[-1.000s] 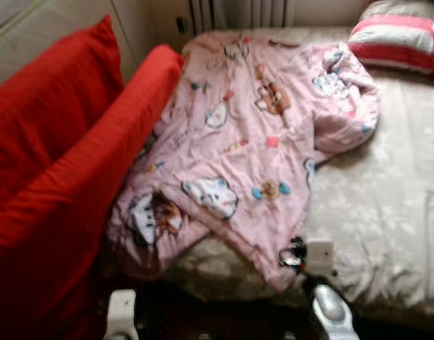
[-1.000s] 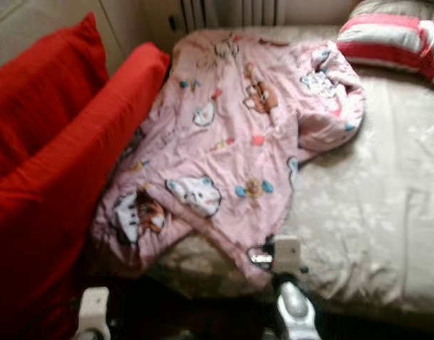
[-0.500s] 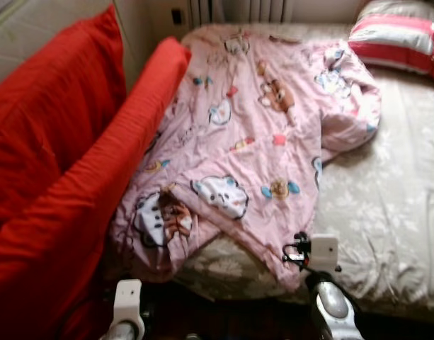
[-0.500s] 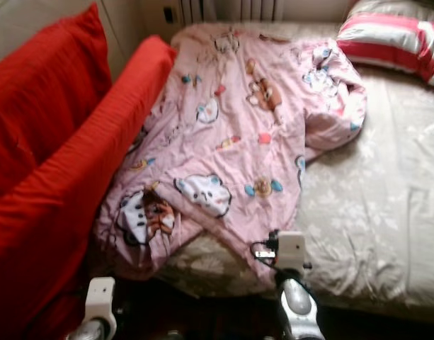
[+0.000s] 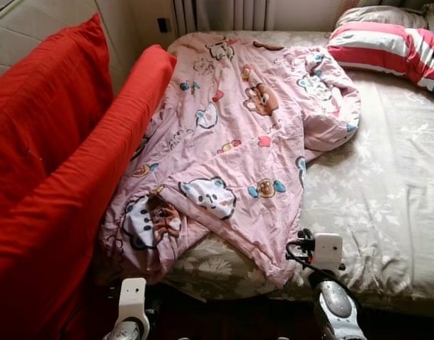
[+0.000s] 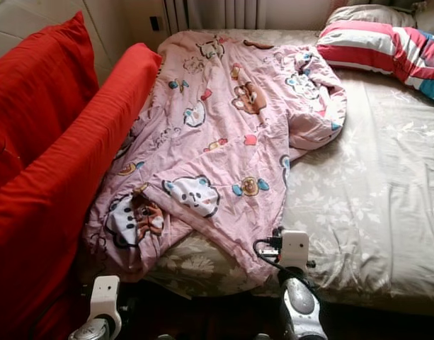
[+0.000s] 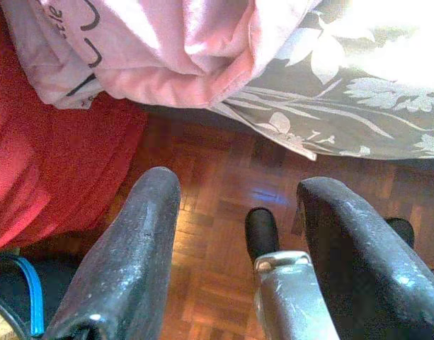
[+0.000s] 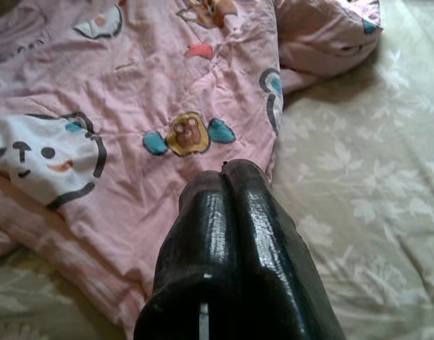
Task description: Clean up the room
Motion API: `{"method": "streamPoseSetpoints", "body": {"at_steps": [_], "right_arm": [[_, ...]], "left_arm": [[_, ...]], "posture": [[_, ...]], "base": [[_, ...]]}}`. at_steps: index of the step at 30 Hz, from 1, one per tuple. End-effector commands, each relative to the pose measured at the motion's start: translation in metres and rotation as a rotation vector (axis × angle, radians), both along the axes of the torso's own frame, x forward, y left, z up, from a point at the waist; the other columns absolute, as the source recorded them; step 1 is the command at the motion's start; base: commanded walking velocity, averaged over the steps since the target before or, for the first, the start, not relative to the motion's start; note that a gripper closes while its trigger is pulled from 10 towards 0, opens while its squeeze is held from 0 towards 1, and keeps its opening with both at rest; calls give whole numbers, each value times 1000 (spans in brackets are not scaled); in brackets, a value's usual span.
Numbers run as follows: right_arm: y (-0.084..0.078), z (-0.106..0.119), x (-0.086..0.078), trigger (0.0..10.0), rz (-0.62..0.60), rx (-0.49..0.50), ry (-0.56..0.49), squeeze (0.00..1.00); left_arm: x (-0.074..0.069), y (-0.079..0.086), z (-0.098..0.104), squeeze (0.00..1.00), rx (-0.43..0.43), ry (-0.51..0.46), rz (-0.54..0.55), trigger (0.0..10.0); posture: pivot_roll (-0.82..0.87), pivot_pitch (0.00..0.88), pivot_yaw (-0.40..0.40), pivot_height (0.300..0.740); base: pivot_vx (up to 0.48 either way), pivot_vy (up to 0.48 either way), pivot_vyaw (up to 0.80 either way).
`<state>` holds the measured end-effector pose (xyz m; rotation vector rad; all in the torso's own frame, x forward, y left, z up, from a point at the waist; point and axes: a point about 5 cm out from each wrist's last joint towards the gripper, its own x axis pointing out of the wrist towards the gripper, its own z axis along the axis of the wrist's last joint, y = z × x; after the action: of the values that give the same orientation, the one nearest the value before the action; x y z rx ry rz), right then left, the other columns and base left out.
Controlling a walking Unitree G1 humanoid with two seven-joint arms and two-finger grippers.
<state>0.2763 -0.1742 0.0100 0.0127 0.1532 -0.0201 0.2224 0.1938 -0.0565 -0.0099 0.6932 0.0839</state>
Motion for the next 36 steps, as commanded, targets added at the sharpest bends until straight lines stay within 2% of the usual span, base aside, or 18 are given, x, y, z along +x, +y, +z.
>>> {"method": "streamPoseSetpoints", "body": {"at_steps": [1,3,6,9,13,14,18,25,26,27,32,36], "right_arm": [[0,-1,-5,10000,-5,9,-15,0],[-1,0,-5,10000,-6,10,-26,0],[-2,1,-9,10000,-4,8,-47,0],[-2,1,-11,10000,-1,7,-49,0],[-1,0,-15,10000,-3,11,-52,0],[0,0,-17,10000,-4,13,-57,0],[-1,3,-19,10000,-1,11,-75,0],[-6,9,-17,10000,-20,30,-97,0],[-9,8,-15,10000,-105,117,-82,0],[-9,9,-15,10000,-116,129,-80,0],[1,19,-15,10000,17,48,-129,0],[1,23,-13,10000,34,30,-145,0]], "left_arm": [[6,4,7,0,-5,-74,23,10000],[12,5,12,0,-6,-114,25,10000],[33,7,35,0,-12,-272,32,10000],[42,7,48,0,-9,-363,26,10000],[44,8,59,0,1,-458,9,10000],[42,9,64,0,7,-506,10,10000],[35,7,71,0,11,-573,-1,10000],[31,2,77,0,-1,-613,-6,10000],[35,-1,82,0,-13,-628,-1,10000],[38,-2,86,0,-16,-643,-2,10000],[43,-5,93,0,-25,-651,-41,10000],[44,-8,91,0,-33,-639,-40,10000]], "posture": [[-57,160,52,740],[-57,160,52,740],[-54,154,49,740],[-56,149,47,740],[-56,139,40,740],[-56,138,39,740],[-62,128,31,740],[-64,124,26,740],[-66,119,28,740],[-63,117,30,740],[-77,109,33,740],[-92,104,37,740]], "base": [[0,0,0],[0,0,0],[0,0,0],[0,0,0],[0,0,0],[0,0,0],[0,0,0],[0,0,0],[0,0,0],[0,0,0],[0,0,0],[0,0,0]]}}
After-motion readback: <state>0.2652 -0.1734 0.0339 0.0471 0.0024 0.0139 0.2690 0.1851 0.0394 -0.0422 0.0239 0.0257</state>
